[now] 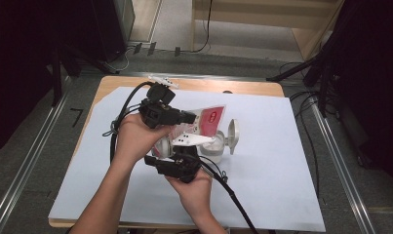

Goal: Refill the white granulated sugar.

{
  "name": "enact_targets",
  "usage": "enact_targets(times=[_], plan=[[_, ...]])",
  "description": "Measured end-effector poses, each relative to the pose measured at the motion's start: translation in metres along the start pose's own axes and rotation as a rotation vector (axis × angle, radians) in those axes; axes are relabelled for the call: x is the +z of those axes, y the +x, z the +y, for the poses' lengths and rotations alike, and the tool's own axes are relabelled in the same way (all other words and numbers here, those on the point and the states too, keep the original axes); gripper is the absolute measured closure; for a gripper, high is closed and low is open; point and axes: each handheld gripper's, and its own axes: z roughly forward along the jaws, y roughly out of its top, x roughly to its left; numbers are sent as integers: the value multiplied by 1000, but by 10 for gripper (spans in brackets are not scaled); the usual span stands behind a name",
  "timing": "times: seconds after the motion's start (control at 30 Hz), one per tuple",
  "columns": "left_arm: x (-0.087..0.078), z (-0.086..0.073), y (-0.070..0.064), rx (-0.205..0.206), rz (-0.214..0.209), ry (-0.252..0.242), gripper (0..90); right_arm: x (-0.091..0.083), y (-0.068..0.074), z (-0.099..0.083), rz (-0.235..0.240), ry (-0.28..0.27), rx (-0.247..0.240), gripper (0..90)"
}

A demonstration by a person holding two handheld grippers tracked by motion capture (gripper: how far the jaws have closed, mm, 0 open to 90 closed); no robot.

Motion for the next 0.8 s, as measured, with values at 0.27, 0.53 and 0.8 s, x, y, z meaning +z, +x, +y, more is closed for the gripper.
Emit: enact_targets(times=[0.27,0.53,0.8], plan=[[-2,0,0,1,8,-5,861,2,1,2,11,0,7,623],[-3,0,-1,5,32,-15,860,5,-3,3,50,-15,14,622],[-1,0,0,3,41,-7,862,7,-5,2,49,-12,25,621]])
